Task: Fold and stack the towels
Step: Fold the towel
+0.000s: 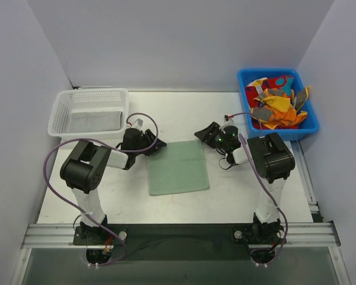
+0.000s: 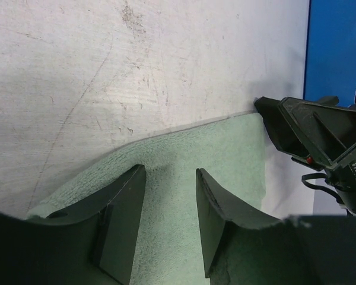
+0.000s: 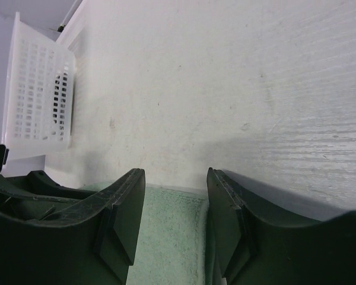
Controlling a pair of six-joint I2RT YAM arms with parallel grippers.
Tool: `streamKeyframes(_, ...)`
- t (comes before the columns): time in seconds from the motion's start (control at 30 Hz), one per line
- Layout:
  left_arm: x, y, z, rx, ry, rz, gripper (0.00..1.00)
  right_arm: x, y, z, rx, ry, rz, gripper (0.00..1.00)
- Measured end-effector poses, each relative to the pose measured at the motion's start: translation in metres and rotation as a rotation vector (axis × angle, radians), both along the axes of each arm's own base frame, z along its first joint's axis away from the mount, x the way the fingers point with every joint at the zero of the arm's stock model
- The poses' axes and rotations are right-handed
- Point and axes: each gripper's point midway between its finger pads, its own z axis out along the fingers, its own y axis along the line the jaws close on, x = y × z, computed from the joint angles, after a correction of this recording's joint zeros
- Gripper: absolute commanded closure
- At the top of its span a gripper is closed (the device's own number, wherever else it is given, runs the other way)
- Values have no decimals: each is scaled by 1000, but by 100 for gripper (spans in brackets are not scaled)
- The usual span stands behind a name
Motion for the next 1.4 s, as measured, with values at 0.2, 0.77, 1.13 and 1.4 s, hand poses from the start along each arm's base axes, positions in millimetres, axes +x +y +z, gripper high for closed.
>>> streamKeyframes(0.2, -3, -4, 8, -21, 1, -27, 39, -6, -4, 4, -8, 12, -4, 52)
streamKeyframes(0.77, -69, -37, 73, -64, -113, -106, 58, -72, 75, 64, 102, -58, 195, 50)
streamKeyframes(1.13, -95, -14, -10, 8, 94, -8, 73, -104, 85, 3, 138, 39, 218, 50)
streamKeyframes(1.4, -101, -2, -11, -69, 113, 79, 73, -100, 16, 5, 222, 45, 19, 50)
